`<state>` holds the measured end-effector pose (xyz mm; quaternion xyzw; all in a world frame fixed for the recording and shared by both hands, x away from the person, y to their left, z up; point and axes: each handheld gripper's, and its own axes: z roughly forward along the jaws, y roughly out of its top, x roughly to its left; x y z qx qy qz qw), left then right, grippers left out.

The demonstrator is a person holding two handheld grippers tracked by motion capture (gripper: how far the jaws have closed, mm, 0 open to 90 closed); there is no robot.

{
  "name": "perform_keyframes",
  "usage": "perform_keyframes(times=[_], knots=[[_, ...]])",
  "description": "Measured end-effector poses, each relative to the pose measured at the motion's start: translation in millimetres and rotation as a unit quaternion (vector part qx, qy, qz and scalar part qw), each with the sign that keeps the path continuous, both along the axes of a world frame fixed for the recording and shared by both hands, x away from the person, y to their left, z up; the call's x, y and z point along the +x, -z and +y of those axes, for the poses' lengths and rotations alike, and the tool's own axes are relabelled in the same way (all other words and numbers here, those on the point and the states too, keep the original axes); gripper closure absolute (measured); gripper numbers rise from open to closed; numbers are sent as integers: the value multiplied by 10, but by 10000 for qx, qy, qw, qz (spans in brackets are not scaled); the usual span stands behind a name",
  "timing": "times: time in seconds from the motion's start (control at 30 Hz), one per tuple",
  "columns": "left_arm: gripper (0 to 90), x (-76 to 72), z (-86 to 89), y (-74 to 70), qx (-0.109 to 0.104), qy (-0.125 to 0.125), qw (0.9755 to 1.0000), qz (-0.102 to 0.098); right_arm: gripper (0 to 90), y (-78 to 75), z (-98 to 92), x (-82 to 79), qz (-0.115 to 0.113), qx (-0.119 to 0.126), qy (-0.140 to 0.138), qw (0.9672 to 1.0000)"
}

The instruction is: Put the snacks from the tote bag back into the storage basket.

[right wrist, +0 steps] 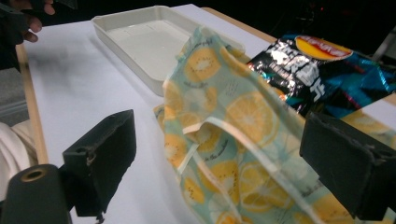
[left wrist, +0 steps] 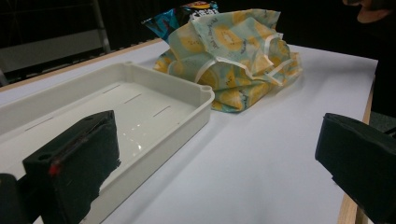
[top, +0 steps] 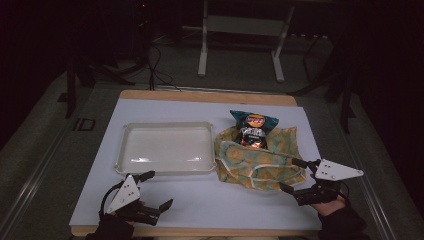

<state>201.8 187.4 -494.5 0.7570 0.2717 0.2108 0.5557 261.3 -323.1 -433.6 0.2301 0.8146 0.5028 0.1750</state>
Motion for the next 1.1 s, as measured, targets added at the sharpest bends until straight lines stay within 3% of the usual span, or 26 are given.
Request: perform_keyframes(times=[0.33,0.47,0.67,0.87,1.1], knots=[[2,-1,-17,0,13,64,10000,-29,113,-222,125,102,-313,-277,-58,9991],[1,2,-19,0,1,73,10000,-17,113,-314,148,157,-436,-173,-90,9989],[2,5,-23,2,9,98,10000,-10,128,-406,194,271,-447,-165,-48,9989],[2,8,-27,1,-9,97,10000,-13,132,-453,229,391,-450,-197,225,9985],[2,12,-25,0,-12,101,9999,-1,134,-496,224,515,-494,-207,322,9980]])
